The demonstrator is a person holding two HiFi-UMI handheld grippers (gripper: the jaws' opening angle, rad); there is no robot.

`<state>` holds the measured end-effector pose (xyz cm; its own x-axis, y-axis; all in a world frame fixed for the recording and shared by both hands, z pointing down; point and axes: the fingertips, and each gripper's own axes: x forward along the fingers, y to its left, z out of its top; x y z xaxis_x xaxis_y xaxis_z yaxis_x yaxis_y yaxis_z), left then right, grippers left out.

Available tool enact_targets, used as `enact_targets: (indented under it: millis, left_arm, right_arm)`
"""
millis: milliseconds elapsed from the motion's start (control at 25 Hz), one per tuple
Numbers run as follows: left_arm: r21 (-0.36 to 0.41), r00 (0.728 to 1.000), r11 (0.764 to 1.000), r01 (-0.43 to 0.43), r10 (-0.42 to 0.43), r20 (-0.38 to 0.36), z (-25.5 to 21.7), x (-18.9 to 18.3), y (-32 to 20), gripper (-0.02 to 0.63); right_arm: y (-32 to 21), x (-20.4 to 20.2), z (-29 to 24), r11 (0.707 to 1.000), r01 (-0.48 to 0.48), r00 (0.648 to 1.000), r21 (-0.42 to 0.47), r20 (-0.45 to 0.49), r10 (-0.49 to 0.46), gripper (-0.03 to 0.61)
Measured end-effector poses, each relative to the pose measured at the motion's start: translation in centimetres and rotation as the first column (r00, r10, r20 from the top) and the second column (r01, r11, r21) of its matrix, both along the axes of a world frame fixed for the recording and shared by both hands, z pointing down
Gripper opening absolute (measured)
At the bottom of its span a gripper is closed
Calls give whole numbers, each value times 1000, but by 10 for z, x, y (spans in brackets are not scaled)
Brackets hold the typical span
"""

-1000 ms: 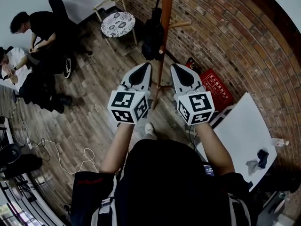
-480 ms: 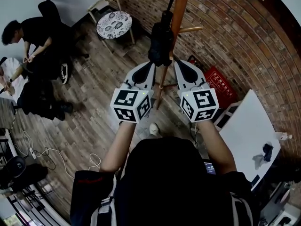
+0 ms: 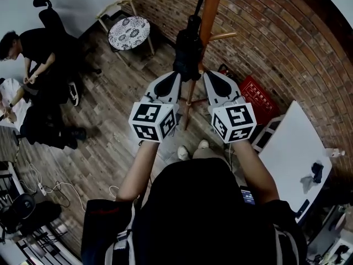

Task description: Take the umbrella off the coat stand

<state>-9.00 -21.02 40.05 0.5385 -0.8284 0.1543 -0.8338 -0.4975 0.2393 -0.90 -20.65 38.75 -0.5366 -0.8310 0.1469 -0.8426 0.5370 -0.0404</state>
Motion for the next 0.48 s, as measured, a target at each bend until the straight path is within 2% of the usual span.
enact_targets:
  millis: [160,480]
  left_arm:
    - [-1,1000,1000,-7,7,-5,1,9,-10,17]
    - [-7,999,1000,-13,13,29,6,14,-28,17]
  right_arm:
    - [-8,11,3,1000,-6,1000,-8,-2,6,28]
    - [-31,16,8,1000,19,1000,-7,7,-19,28]
